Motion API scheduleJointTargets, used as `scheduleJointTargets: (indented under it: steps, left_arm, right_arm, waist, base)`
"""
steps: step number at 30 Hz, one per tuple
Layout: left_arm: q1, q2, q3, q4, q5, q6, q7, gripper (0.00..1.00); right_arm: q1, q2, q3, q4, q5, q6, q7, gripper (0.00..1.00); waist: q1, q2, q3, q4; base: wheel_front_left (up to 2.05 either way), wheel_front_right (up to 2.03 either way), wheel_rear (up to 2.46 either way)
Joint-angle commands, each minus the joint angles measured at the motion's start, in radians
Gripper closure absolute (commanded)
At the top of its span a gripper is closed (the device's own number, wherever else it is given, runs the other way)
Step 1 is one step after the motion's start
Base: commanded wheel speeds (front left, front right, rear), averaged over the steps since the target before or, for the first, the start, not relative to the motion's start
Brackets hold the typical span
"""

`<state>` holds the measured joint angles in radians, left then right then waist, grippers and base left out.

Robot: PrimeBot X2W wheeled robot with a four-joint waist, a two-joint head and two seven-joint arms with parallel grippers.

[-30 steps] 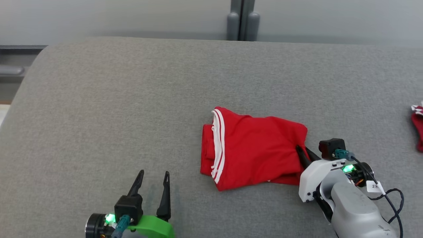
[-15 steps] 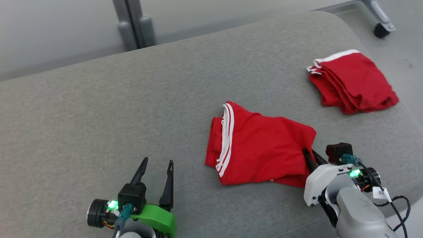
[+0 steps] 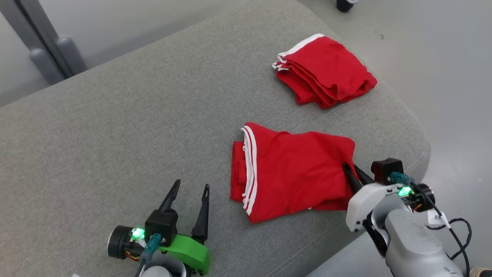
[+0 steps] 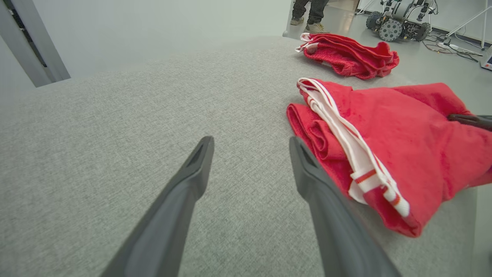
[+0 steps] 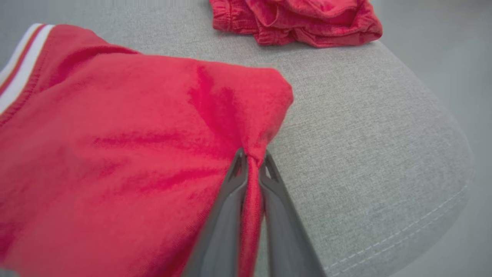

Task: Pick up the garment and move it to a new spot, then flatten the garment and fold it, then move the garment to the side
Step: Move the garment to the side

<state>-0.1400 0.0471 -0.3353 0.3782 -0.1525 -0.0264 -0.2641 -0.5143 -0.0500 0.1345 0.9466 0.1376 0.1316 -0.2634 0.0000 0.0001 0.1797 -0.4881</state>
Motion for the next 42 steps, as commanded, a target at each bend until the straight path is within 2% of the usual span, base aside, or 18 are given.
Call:
scheduleJointTargets:
  steps: [1, 9, 15, 20, 21, 22, 24, 27, 32, 36, 42]
  left_arm:
    - [-0.019, 0.007, 0.002, 0.004, 0.013, -0.005, 0.0, 0.0]
    - [-0.056, 0.007, 0.02, 0.015, 0.047, -0.018, 0.0, 0.0]
    - [-0.08, 0.007, 0.038, 0.021, 0.074, -0.033, 0.0, 0.0]
    - [-0.105, 0.007, 0.034, 0.021, 0.077, -0.035, 0.001, 0.0]
    - [-0.109, 0.007, 0.034, 0.02, 0.075, -0.034, 0.0, 0.0]
    - [-0.115, 0.007, 0.031, 0.019, 0.075, -0.034, 0.001, 0.0]
    - [-0.12, 0.007, 0.03, 0.018, 0.073, -0.028, 0.001, 0.0]
    - [-0.118, 0.007, 0.032, 0.019, 0.067, -0.023, 0.001, 0.0]
    - [-0.104, 0.009, 0.045, 0.019, 0.062, -0.014, 0.001, 0.0]
    - [-0.09, 0.007, 0.06, 0.01, 0.061, -0.006, 0.001, 0.0]
    - [-0.067, 0.007, 0.095, -0.009, 0.06, 0.031, 0.0, 0.0]
  right_arm:
    - [-0.037, -0.003, 0.002, -0.022, 0.0, -0.002, -0.001, 1.0]
    - [-0.258, -0.029, 0.021, -0.044, -0.055, -0.002, -0.001, 1.0]
    - [-0.458, -0.136, -0.013, 0.043, -0.14, -0.002, 0.04, 1.0]
    - [-0.544, -0.268, -0.101, 0.13, -0.258, -0.002, 0.116, 1.0]
    - [-0.553, -0.283, -0.128, 0.132, -0.281, -0.002, 0.118, 0.66]
    - [-0.559, -0.302, -0.162, 0.131, -0.31, -0.002, 0.115, 0.0]
    - [-0.555, -0.307, -0.237, 0.122, -0.345, -0.002, 0.097, 0.0]
    - [-0.529, -0.282, -0.331, 0.103, -0.395, -0.002, 0.062, 0.0]
    - [-0.497, -0.189, -0.418, 0.044, -0.434, -0.002, 0.007, 0.0]
    - [-0.467, -0.099, -0.406, -0.079, -0.378, -0.002, -0.001, 0.0]
    - [-0.326, -0.027, -0.261, -0.332, -0.199, -0.002, -0.002, 0.0]
  waist:
    - [0.0, -0.0001, 0.029, -0.006]
    - [0.0, -0.0001, 0.111, 0.06]
    - [0.0, -0.0001, 0.168, 0.121]
    - [0.0, -0.0001, 0.203, 0.171]
    - [0.0, -0.0001, 0.208, 0.177]
    - [0.0, -0.0001, 0.213, 0.184]
    - [0.0, -0.0001, 0.22, 0.19]
    - [0.0, -0.0001, 0.22, 0.192]
    - [0.0, -0.0001, 0.191, 0.189]
    - [0.0, -0.0001, 0.161, 0.201]
    - [0.0, -0.0001, 0.11, 0.253]
  base:
    - [0.0, 0.0, 0.0]
    - [0.0, 0.0, 0.0]
    - [0.0, 0.0, 0.0]
    - [0.0, 0.0, 0.0]
    - [0.0, 0.0, 0.0]
    - [0.0, 0.0, 0.0]
    - [0.0, 0.0, 0.0]
    - [0.0, 0.0, 0.0]
    - [0.0, 0.0, 0.0]
    - [0.0, 0.0, 0.0]
    - [0.0, 0.0, 0.0]
